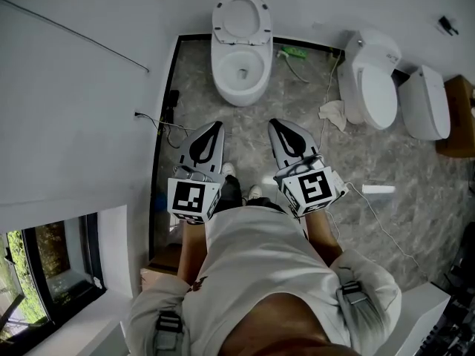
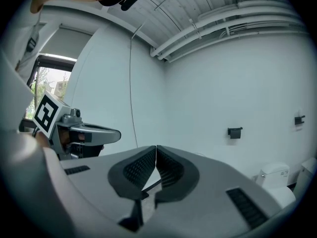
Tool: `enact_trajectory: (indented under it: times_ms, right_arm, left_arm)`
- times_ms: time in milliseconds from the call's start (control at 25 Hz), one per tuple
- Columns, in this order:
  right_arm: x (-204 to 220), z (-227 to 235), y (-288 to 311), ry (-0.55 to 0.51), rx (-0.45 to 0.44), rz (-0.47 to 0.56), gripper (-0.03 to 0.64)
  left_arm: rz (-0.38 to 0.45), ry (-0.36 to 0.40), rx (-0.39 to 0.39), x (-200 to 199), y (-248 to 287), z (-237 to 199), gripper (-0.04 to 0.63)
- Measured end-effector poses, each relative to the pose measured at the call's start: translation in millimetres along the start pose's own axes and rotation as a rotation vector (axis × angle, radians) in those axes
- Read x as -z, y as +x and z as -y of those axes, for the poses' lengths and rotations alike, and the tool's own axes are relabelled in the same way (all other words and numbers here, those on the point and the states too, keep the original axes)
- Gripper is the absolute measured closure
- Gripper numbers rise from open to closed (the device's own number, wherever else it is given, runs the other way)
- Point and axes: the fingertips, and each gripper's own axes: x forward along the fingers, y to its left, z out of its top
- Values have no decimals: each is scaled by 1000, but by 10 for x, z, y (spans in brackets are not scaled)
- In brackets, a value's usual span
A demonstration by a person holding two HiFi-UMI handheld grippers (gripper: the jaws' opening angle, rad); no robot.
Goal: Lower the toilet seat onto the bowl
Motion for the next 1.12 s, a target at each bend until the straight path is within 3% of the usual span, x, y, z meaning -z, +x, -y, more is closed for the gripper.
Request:
enact_trajectory:
  times_ms: [600, 1120]
  right_arm:
    - [18, 169, 1006, -15, 71, -29, 595]
    - [30, 189, 1747, -24, 186, -62, 595]
  left_arm:
    - [17, -22, 64, 115, 629, -881, 572]
    - [26, -34, 173, 207, 1084, -1611, 572]
